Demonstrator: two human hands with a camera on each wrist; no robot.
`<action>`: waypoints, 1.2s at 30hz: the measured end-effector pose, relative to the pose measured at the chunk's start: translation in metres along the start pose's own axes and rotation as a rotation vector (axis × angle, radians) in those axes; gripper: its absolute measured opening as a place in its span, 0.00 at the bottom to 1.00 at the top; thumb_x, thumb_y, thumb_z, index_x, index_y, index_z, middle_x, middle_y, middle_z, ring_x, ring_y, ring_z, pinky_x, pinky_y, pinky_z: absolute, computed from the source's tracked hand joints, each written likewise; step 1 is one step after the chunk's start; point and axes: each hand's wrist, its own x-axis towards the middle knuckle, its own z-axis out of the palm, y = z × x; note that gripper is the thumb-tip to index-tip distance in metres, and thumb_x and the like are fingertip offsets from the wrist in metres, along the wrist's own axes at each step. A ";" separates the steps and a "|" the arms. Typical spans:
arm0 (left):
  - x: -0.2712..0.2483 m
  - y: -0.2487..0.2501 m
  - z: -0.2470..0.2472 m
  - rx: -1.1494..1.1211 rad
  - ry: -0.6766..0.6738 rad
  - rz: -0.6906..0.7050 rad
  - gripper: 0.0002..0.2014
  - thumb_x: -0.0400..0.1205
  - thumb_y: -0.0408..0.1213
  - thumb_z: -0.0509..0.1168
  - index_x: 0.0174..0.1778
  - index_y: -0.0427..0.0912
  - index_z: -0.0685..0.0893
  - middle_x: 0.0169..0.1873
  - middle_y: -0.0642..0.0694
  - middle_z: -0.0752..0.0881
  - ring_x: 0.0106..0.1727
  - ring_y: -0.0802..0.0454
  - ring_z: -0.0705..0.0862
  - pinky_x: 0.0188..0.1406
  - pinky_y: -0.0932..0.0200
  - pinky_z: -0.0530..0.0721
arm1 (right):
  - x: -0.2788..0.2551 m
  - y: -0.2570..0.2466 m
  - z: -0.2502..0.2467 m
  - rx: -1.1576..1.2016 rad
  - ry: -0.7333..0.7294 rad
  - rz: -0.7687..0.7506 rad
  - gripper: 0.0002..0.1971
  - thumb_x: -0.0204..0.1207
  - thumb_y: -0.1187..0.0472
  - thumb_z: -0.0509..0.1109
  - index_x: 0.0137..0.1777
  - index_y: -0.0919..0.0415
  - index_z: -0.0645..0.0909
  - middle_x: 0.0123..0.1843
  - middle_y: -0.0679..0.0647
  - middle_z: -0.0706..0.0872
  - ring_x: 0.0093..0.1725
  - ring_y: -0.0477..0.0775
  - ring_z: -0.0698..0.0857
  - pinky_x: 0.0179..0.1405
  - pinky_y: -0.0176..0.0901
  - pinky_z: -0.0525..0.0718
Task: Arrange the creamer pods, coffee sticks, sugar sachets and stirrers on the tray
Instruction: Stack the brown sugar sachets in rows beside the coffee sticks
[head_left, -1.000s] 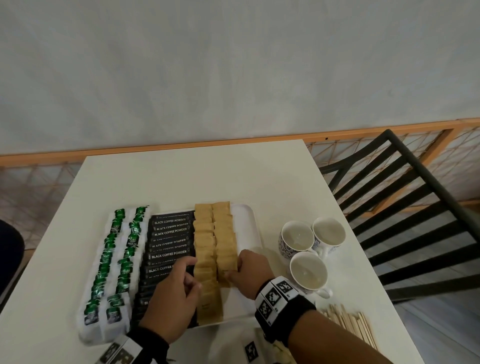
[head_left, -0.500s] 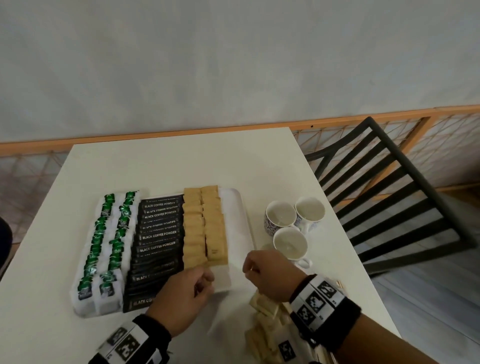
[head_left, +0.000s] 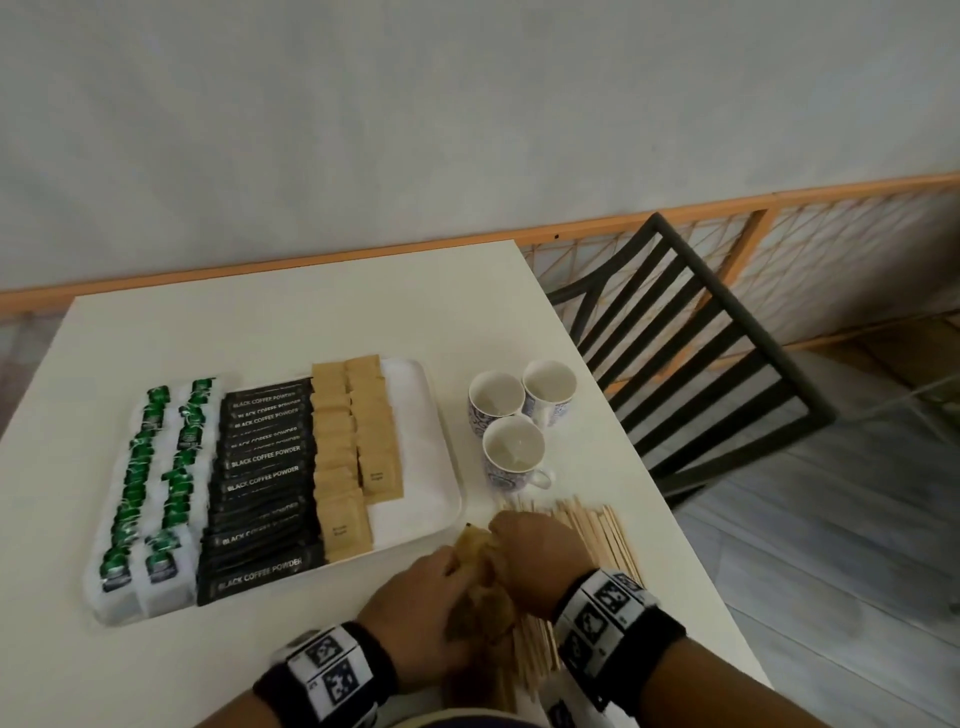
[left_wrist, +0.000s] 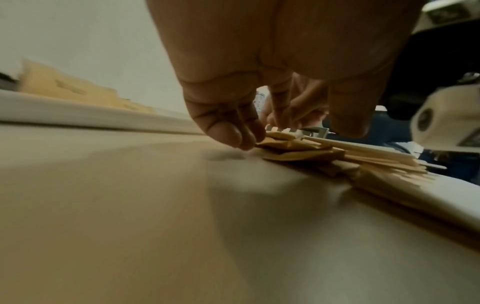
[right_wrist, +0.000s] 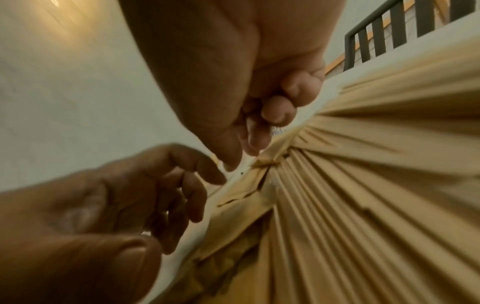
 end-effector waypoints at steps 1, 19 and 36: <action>0.003 0.000 0.004 0.055 0.007 0.027 0.31 0.72 0.64 0.60 0.72 0.64 0.65 0.63 0.52 0.72 0.60 0.47 0.77 0.55 0.52 0.79 | 0.005 -0.003 0.001 -0.015 -0.007 -0.008 0.11 0.81 0.52 0.59 0.56 0.57 0.75 0.57 0.57 0.84 0.56 0.61 0.84 0.45 0.45 0.75; -0.035 -0.037 0.001 0.101 0.066 -0.044 0.19 0.71 0.58 0.57 0.57 0.61 0.75 0.60 0.54 0.73 0.59 0.50 0.72 0.48 0.54 0.77 | 0.017 -0.027 -0.004 -0.016 -0.149 -0.128 0.14 0.70 0.62 0.72 0.55 0.58 0.78 0.58 0.59 0.78 0.58 0.61 0.79 0.55 0.50 0.81; -0.056 -0.043 -0.010 -0.164 0.288 -0.085 0.14 0.64 0.57 0.72 0.40 0.59 0.77 0.45 0.63 0.79 0.47 0.59 0.79 0.38 0.69 0.73 | 0.013 -0.055 -0.013 -0.065 -0.186 -0.183 0.09 0.72 0.57 0.71 0.51 0.57 0.84 0.52 0.57 0.85 0.52 0.57 0.81 0.47 0.43 0.79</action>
